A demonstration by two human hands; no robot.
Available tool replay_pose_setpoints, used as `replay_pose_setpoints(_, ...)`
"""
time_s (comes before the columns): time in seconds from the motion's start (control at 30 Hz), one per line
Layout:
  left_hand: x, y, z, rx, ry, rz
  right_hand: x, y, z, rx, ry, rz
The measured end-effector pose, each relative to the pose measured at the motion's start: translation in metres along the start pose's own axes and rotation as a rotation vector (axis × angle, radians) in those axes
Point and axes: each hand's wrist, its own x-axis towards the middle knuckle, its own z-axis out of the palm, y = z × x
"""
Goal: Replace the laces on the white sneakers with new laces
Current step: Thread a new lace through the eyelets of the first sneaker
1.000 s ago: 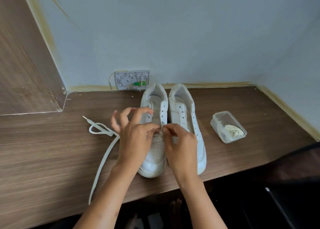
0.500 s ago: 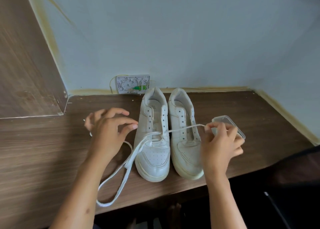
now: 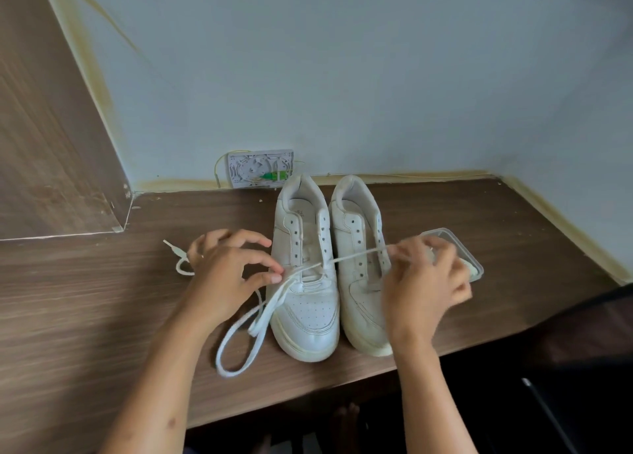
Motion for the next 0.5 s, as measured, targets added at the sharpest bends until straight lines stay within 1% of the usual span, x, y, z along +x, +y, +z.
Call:
replay_pose_setpoints(0.07, 0.0, 0.0, 0.0, -0.008, 0.0, 0.009, 0.006, 0.008, -0.003, 0.001, 0.087, 0.072)
replay_pose_setpoints(0.13, 0.001, 0.0, 0.001, -0.01, 0.015, 0.029, 0.006, 0.01, -0.003, 0.034, 0.068, 0.021)
replay_pose_setpoints(0.2, 0.002, 0.001, 0.003, -0.014, 0.029, 0.042, 0.0, 0.003, -0.001, 0.071, -0.05, -0.144)
replay_pose_setpoints(0.27, 0.002, 0.003, 0.004, -0.022, 0.036, 0.042, -0.011, -0.008, 0.004, 0.074, -0.214, -0.331)
replay_pose_setpoints(0.3, 0.002, 0.004, 0.004, -0.023, 0.04, 0.042, -0.016, -0.012, 0.008, 0.07, -0.271, -0.395)
replay_pose_setpoints(0.33, 0.002, 0.003, 0.005, -0.019, 0.046, 0.043, -0.02, -0.015, 0.011, 0.071, -0.288, -0.431)
replay_pose_setpoints(0.37, 0.002, 0.004, 0.004, -0.019, 0.04, 0.043, -0.021, -0.016, 0.013, 0.076, -0.28, -0.442)
replay_pose_setpoints(0.43, 0.001, 0.004, 0.004, -0.02, 0.024, 0.038, -0.018, -0.015, 0.013, 0.058, -0.217, -0.405)
replay_pose_setpoints(0.5, 0.001, 0.003, 0.002, -0.014, 0.016, 0.035, -0.008, -0.01, 0.008, 0.028, -0.111, -0.272)
